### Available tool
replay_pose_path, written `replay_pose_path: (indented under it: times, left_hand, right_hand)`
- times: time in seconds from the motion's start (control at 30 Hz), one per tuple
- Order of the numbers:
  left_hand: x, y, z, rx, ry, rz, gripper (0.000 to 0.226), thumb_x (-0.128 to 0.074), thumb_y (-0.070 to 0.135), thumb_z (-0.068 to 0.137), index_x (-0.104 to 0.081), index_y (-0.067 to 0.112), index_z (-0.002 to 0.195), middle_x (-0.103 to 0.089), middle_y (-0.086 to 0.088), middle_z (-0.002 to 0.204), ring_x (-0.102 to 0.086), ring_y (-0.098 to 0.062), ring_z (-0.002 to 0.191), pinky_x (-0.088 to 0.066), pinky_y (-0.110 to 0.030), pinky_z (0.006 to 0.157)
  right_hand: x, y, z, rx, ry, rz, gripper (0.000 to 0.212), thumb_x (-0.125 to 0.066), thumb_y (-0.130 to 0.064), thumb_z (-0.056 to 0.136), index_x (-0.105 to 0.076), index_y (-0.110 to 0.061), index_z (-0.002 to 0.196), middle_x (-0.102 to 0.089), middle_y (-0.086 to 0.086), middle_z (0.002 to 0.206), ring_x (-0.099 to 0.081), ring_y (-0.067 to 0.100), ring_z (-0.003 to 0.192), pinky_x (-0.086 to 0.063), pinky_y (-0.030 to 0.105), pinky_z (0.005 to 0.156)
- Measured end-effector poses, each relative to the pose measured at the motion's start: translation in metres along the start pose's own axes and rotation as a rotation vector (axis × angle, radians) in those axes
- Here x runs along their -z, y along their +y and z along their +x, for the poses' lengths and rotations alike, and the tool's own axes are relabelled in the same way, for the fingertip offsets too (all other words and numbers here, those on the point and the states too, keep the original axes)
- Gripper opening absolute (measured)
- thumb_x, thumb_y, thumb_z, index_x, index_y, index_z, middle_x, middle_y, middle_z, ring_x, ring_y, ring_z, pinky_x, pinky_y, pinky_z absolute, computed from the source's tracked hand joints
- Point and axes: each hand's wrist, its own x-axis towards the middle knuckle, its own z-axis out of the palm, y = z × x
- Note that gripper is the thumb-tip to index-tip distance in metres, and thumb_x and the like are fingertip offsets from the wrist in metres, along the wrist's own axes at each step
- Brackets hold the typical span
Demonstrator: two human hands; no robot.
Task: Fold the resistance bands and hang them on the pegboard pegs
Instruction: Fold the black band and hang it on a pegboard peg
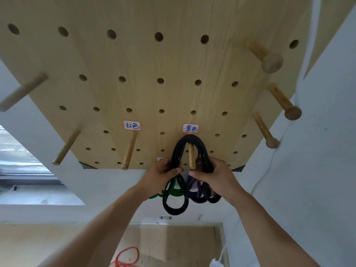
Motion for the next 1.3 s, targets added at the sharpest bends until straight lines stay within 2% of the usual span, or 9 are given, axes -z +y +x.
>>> replay_pose_path:
  times: [0.17, 0.37, 0.47, 0.63, 0.73, 0.8, 0.93, 1.17, 1.3]
  left_hand:
    - [-0.004, -0.001, -0.004, 0.030, 0.022, -0.030, 0.016, -0.068, 0.019, 0.096, -0.073, 0.015, 0.110, -0.080, -0.002, 0.098, -0.073, 0.000, 0.080, -0.050, -0.008, 0.067]
    - [-0.002, -0.004, -0.002, 0.019, 0.078, 0.049, 0.016, -0.068, 0.022, 0.096, -0.071, 0.015, 0.110, -0.078, -0.005, 0.098, -0.074, -0.017, 0.092, -0.056, -0.016, 0.072]
    - [0.003, -0.005, 0.001, -0.009, 0.114, 0.129, 0.016, -0.064, 0.027, 0.099, -0.069, 0.018, 0.111, -0.076, -0.008, 0.100, -0.073, -0.021, 0.094, -0.059, -0.031, 0.084]
    - [0.003, -0.007, 0.000, -0.013, 0.088, 0.116, 0.009, -0.061, 0.022, 0.100, -0.069, 0.021, 0.104, -0.076, -0.003, 0.096, -0.072, -0.021, 0.094, -0.058, -0.038, 0.090]
    - [0.001, -0.009, 0.002, -0.014, 0.116, 0.108, 0.005, -0.065, 0.026, 0.096, -0.069, 0.027, 0.099, -0.075, -0.001, 0.093, -0.072, -0.022, 0.093, -0.059, -0.044, 0.091]
    - [0.000, -0.010, 0.005, -0.017, 0.126, 0.140, 0.007, -0.067, 0.030, 0.094, -0.068, 0.030, 0.101, -0.075, 0.001, 0.094, -0.072, -0.019, 0.093, -0.059, -0.042, 0.089]
    - [-0.001, -0.011, 0.008, -0.012, 0.143, 0.155, 0.019, -0.069, 0.028, 0.094, -0.067, 0.024, 0.113, -0.074, 0.002, 0.102, -0.071, -0.015, 0.098, -0.059, -0.036, 0.090]
    - [-0.002, -0.012, 0.017, -0.050, 0.216, 0.250, 0.022, -0.068, 0.032, 0.093, -0.064, 0.025, 0.114, -0.074, 0.004, 0.101, -0.071, -0.014, 0.096, -0.060, -0.041, 0.089]
    - [-0.003, -0.008, 0.020, -0.064, 0.222, 0.271, 0.022, -0.072, 0.031, 0.092, -0.064, 0.023, 0.111, -0.074, 0.003, 0.098, -0.072, -0.016, 0.092, -0.062, -0.038, 0.084]
  right_hand:
    - [0.004, 0.007, 0.004, -0.077, -0.071, 0.183, 0.019, -0.081, -0.016, 0.086, -0.076, -0.016, 0.105, -0.079, 0.006, 0.097, -0.076, 0.022, 0.094, -0.060, 0.034, 0.084]
    - [0.012, 0.011, 0.009, -0.008, 0.040, 0.056, 0.017, -0.084, -0.020, 0.083, -0.077, -0.021, 0.099, -0.079, -0.001, 0.090, -0.075, 0.012, 0.084, -0.057, 0.022, 0.071]
    - [0.014, 0.011, 0.013, 0.049, 0.090, -0.072, 0.020, -0.087, -0.025, 0.080, -0.075, -0.018, 0.095, -0.077, 0.001, 0.085, -0.072, 0.011, 0.079, -0.056, 0.019, 0.069]
    - [0.014, 0.017, 0.021, 0.009, 0.028, -0.130, 0.022, -0.086, -0.035, 0.079, -0.076, -0.027, 0.097, -0.079, -0.006, 0.092, -0.074, 0.011, 0.091, -0.059, 0.033, 0.085]
    - [0.018, 0.017, 0.023, 0.008, 0.027, -0.150, 0.022, -0.086, -0.033, 0.080, -0.076, -0.028, 0.100, -0.078, -0.012, 0.088, -0.073, 0.007, 0.087, -0.057, 0.027, 0.077]
    - [0.022, 0.018, 0.023, 0.016, 0.058, -0.172, 0.022, -0.085, -0.030, 0.081, -0.076, -0.024, 0.100, -0.078, -0.009, 0.085, -0.073, 0.008, 0.083, -0.058, 0.028, 0.075]
    - [0.029, 0.019, 0.022, 0.064, 0.096, -0.208, 0.012, -0.077, -0.021, 0.090, -0.077, -0.024, 0.102, -0.079, -0.009, 0.092, -0.074, 0.008, 0.090, -0.060, 0.034, 0.089]
    - [0.038, 0.012, 0.022, 0.098, 0.191, -0.336, 0.004, -0.070, -0.028, 0.095, -0.074, -0.027, 0.096, -0.076, -0.010, 0.084, -0.071, 0.006, 0.083, -0.055, 0.024, 0.073]
    - [0.050, 0.008, 0.022, 0.093, 0.259, -0.307, 0.013, -0.078, -0.028, 0.090, -0.074, -0.031, 0.101, -0.076, -0.016, 0.090, -0.072, 0.003, 0.089, -0.058, 0.026, 0.079]
